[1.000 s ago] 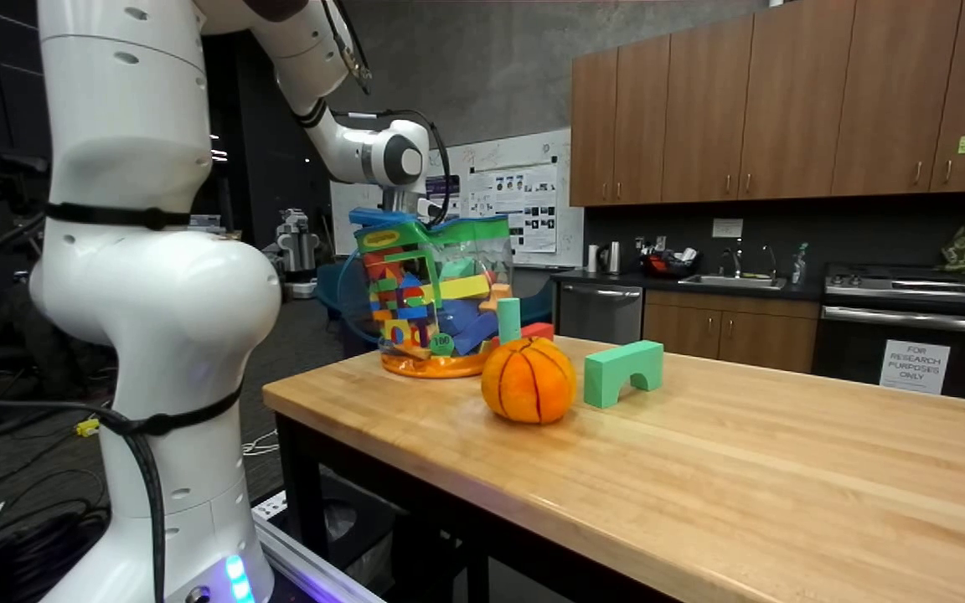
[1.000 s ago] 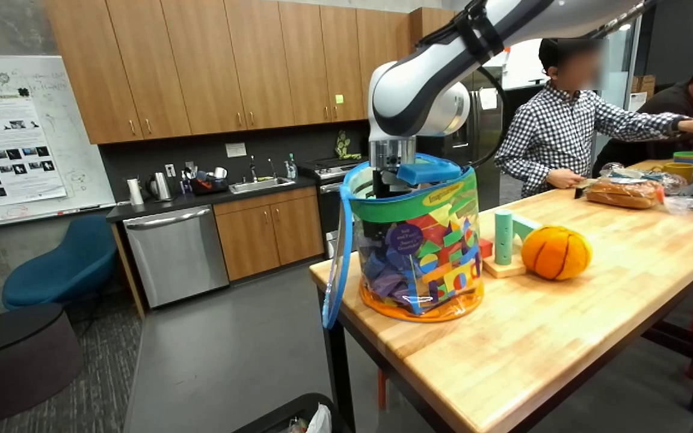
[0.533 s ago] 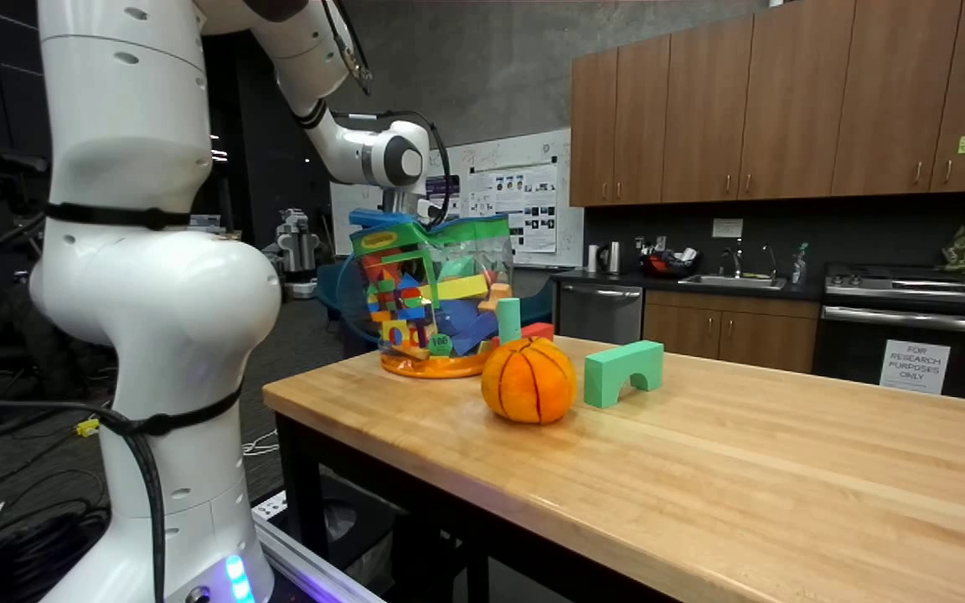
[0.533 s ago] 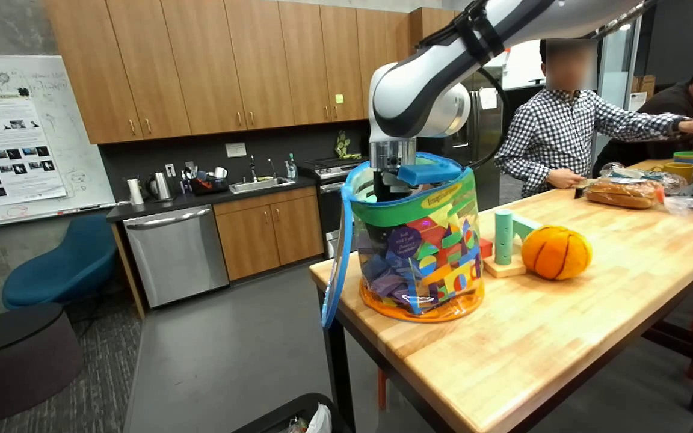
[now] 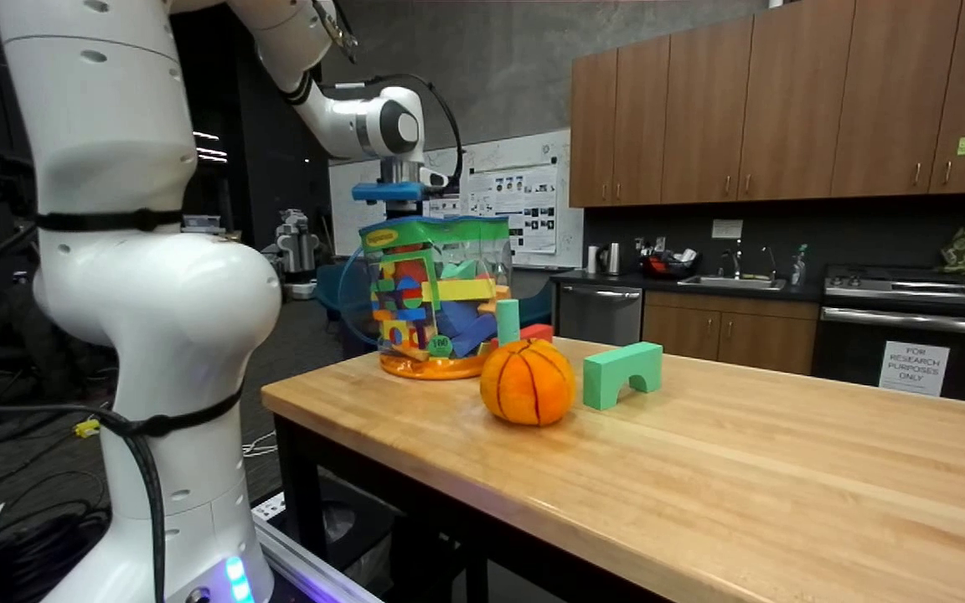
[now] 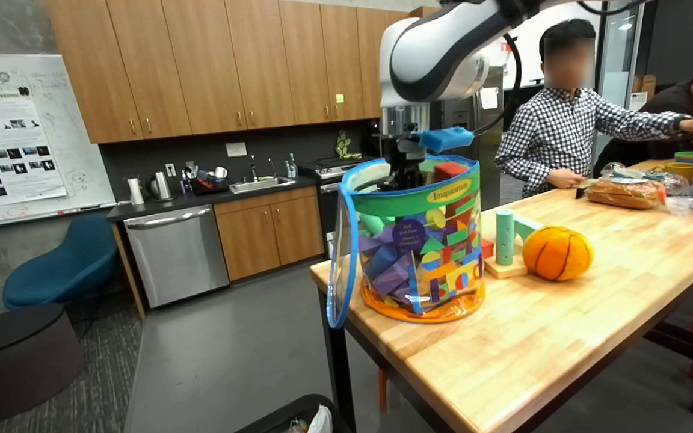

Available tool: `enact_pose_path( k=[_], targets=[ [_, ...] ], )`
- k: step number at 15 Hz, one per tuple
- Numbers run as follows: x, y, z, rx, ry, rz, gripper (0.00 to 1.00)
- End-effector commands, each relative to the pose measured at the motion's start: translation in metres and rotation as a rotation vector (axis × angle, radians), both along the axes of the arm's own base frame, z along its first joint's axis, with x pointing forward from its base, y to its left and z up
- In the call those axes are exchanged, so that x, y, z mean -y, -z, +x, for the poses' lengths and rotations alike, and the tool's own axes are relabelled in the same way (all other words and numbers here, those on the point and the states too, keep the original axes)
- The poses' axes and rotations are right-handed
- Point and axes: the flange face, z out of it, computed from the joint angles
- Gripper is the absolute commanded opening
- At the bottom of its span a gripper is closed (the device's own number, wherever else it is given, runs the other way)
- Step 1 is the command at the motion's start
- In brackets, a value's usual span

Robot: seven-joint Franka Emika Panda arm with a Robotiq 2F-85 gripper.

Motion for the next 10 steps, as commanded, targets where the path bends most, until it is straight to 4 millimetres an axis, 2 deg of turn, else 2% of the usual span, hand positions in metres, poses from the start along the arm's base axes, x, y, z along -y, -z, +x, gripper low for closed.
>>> enact_pose_path(
  k=[1, 6, 10],
  targets=[
    [0.031, -0.074, -0.045, 0.097, -0.066, -0.059, 0.08],
    [0.056, -0.182, -0.114, 0.243, -0.114, -0.116, 0.08],
    [0.073, -0.243, -0.159, 0.355, -0.108, -0.14, 0.08]
  ],
)
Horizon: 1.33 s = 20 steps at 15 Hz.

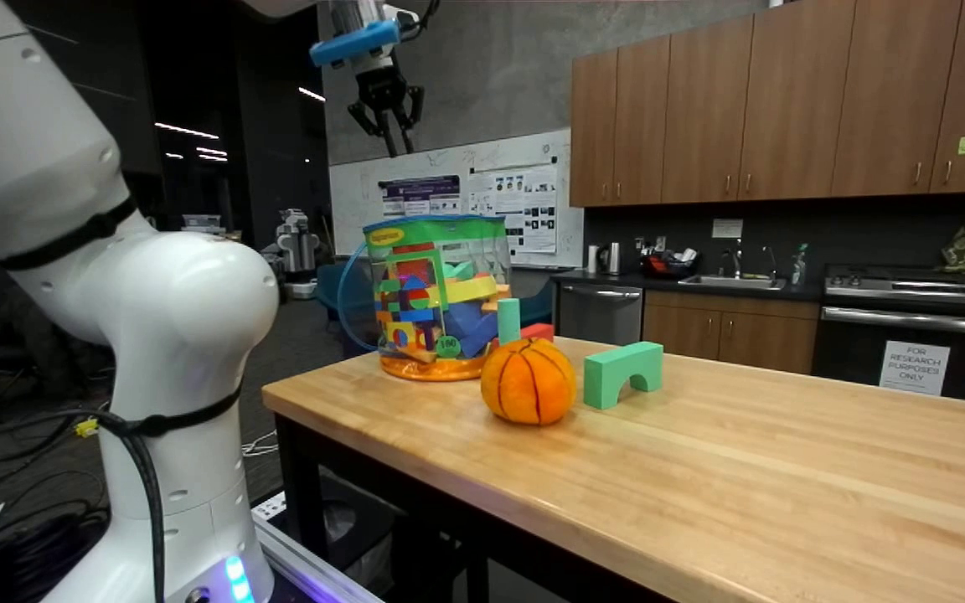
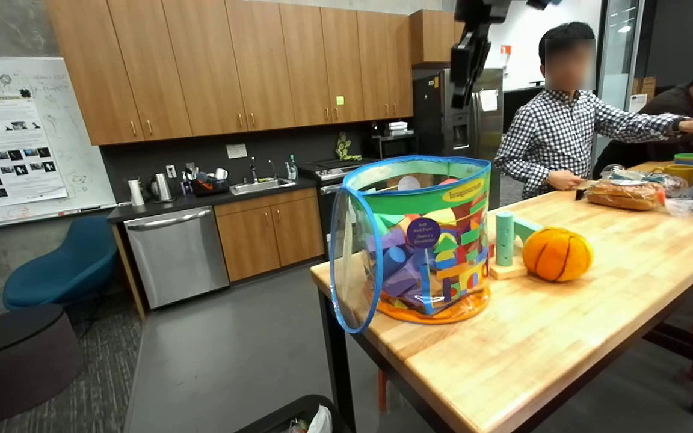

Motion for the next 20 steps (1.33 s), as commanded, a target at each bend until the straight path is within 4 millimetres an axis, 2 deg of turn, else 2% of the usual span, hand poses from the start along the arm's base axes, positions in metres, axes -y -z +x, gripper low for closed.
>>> enact_pose_path(
  k=[1, 2, 3, 4, 8, 13, 14, 15, 18, 20],
  targets=[
    [0.017, -0.043, -0.038, 0.077, -0.006, -0.025, 0.08],
    [0.021, -0.05, -0.044, 0.099, -0.007, -0.023, 0.08],
    [0.02, -0.055, -0.049, 0.113, -0.008, -0.017, 0.58],
    [0.015, -0.047, -0.041, 0.099, 0.003, 0.0, 0.34],
    [0.017, -0.054, -0.049, 0.118, -0.001, 0.001, 0.57],
    [0.017, -0.053, -0.048, 0.114, -0.002, 0.0, 0.58],
    [0.017, -0.053, -0.048, 0.114, -0.002, 0.0, 0.83],
    [0.016, -0.053, -0.047, 0.113, 0.0, -0.004, 0.84],
    [0.006, -0.054, -0.036, 0.134, -0.019, -0.011, 0.98],
    [-0.004, -0.055, -0.023, 0.142, -0.044, -0.022, 1.0]
  ],
)
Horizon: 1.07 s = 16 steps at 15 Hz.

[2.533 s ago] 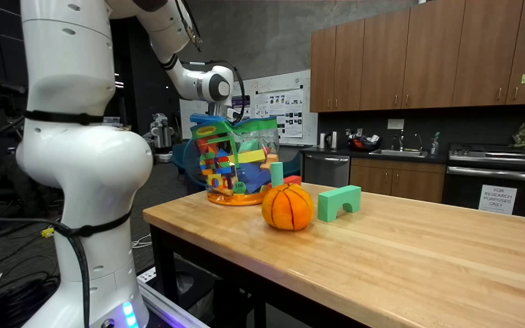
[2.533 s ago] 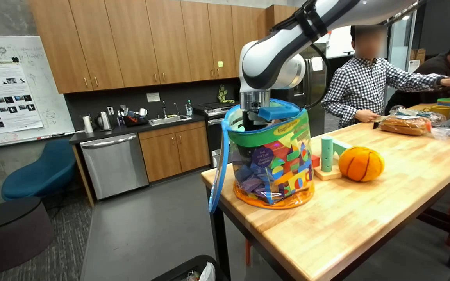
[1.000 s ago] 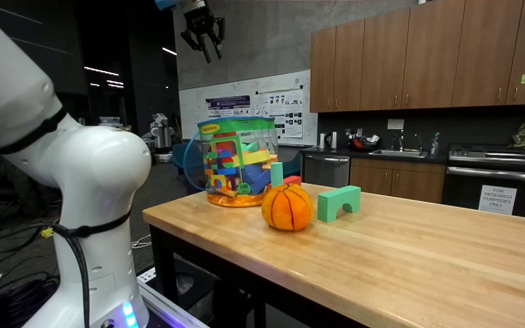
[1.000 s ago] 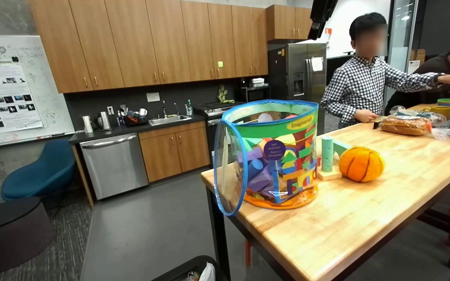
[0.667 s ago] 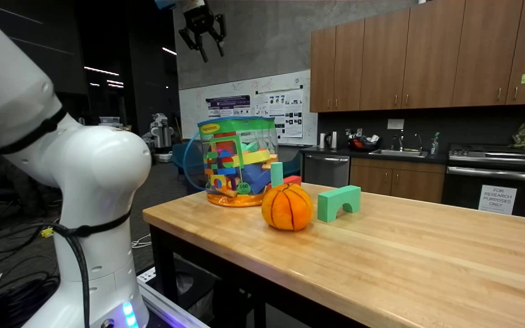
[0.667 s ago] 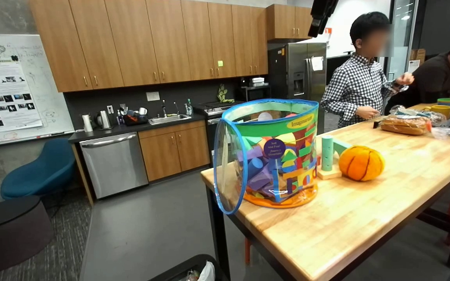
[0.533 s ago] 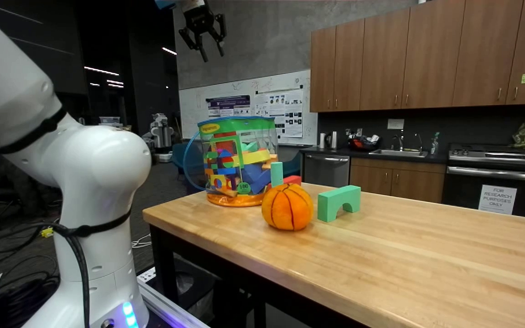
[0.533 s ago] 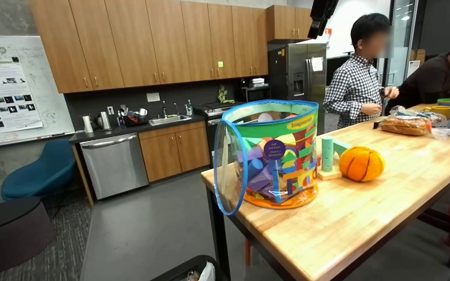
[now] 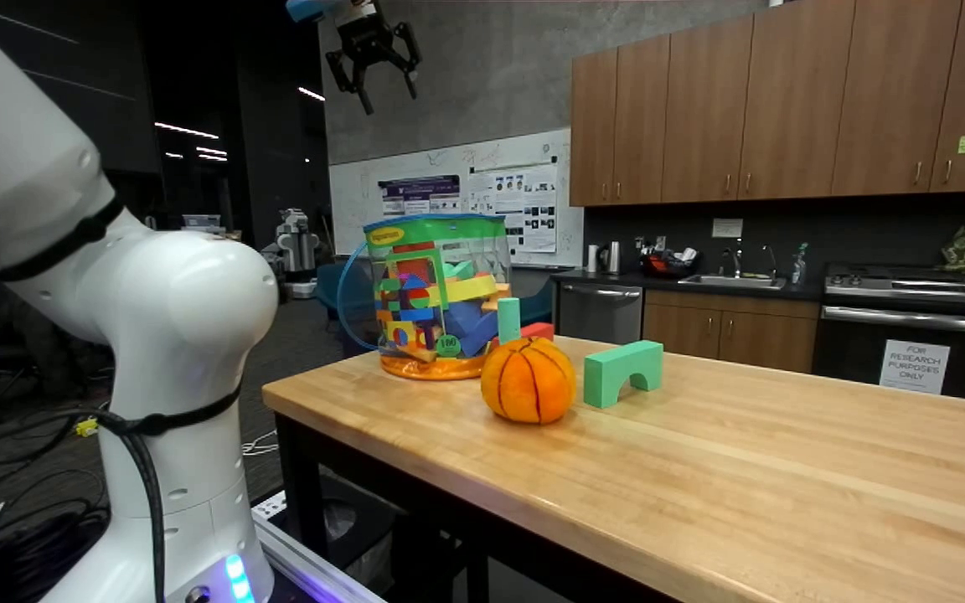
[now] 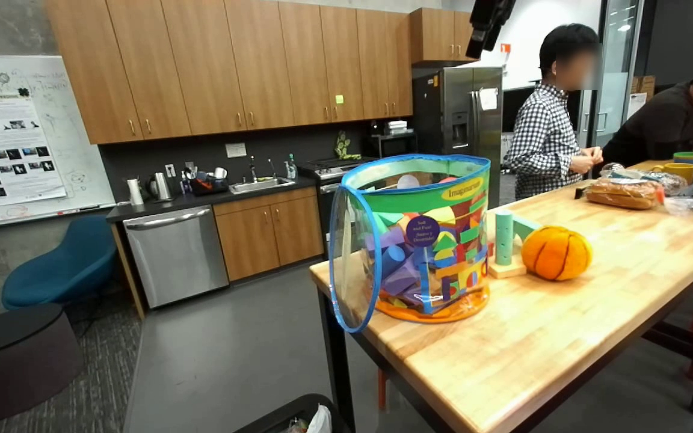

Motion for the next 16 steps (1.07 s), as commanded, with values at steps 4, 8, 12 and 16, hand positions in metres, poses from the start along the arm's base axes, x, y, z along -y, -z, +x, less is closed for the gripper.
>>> enact_pose_path(
  k=[4, 8, 12, 16],
  targets=[
    [-0.042, 0.006, 0.049, -0.013, -0.078, -0.049, 1.0],
    [-0.068, 0.036, 0.077, -0.096, -0.13, -0.085, 1.0],
    [-0.08, 0.084, 0.097, -0.212, -0.152, -0.132, 1.0],
    [-0.084, 0.136, 0.106, -0.318, -0.148, -0.138, 1.0]
  ],
)
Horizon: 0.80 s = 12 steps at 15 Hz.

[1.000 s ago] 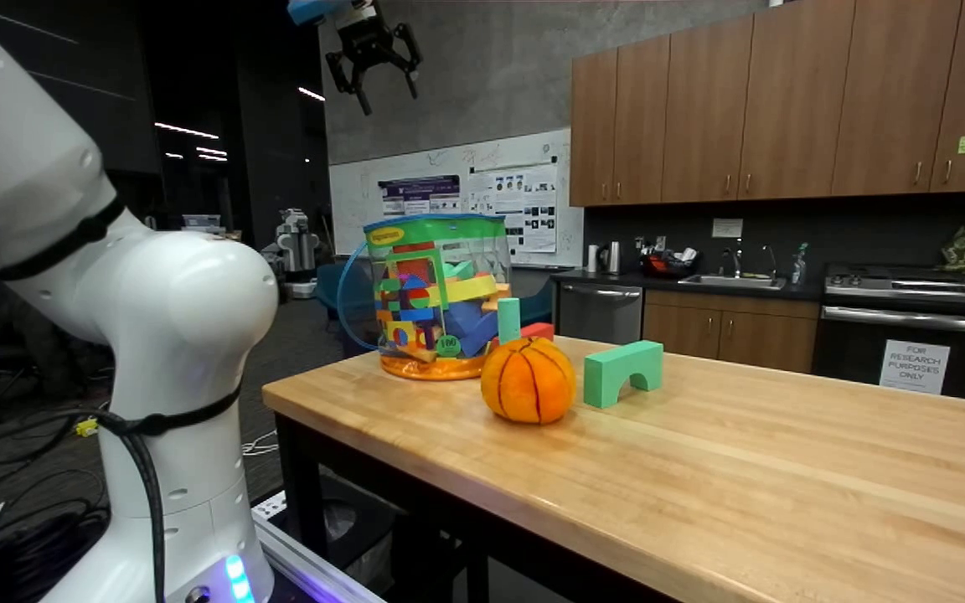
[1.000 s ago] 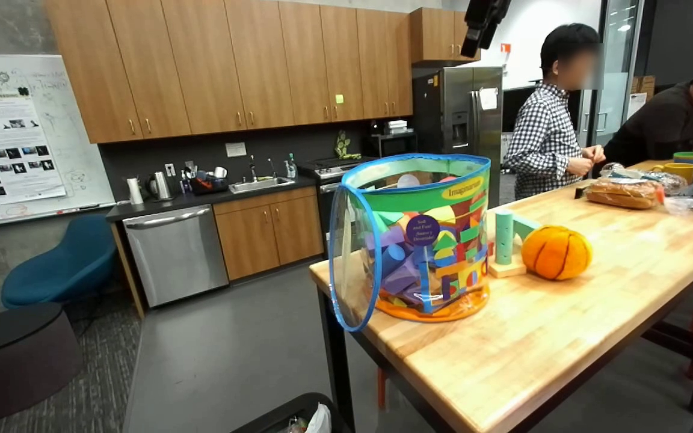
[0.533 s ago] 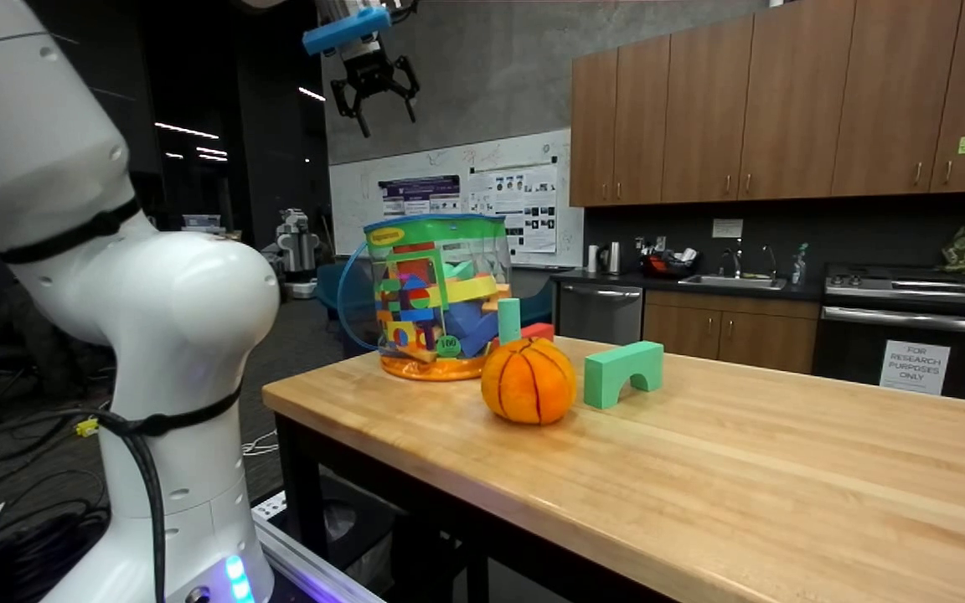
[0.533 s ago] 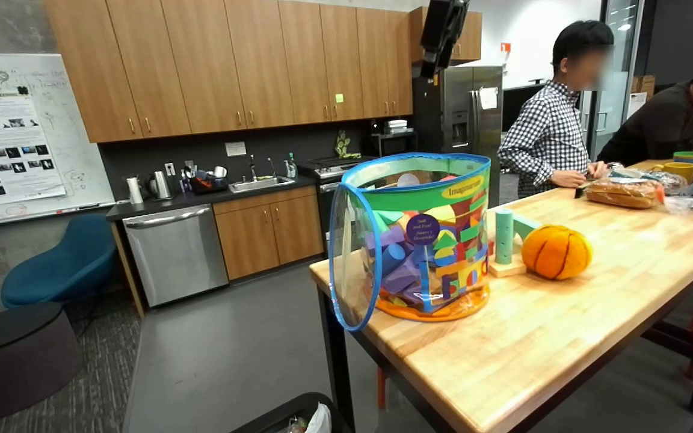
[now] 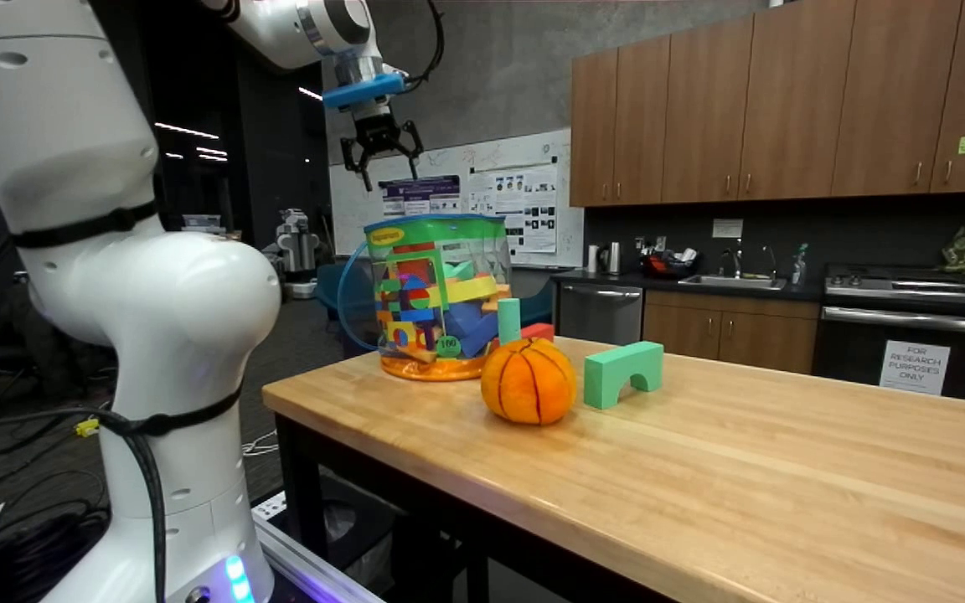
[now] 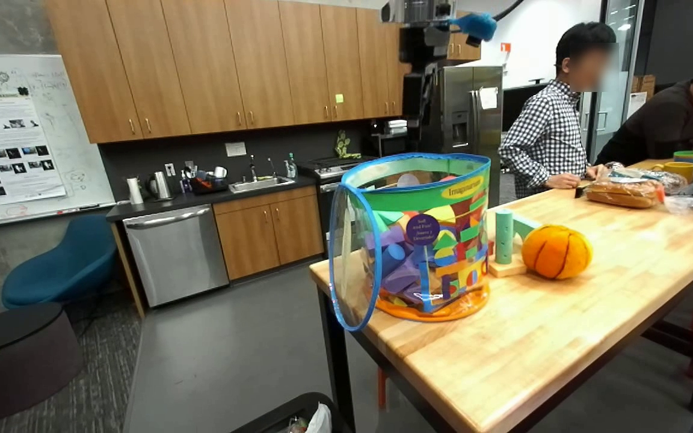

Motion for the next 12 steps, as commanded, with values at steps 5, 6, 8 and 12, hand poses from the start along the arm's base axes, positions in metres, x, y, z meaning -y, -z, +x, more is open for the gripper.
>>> enact_pose_path(
  k=[5, 6, 8, 12],
  targets=[
    [-0.011, 0.082, 0.009, -0.146, 0.001, -0.027, 1.0],
    [-0.013, 0.092, 0.009, -0.16, 0.003, -0.032, 1.0],
    [-0.016, 0.108, 0.009, -0.183, 0.004, -0.04, 1.0],
    [-0.016, 0.134, 0.01, -0.222, 0.021, -0.051, 1.0]
  ],
)
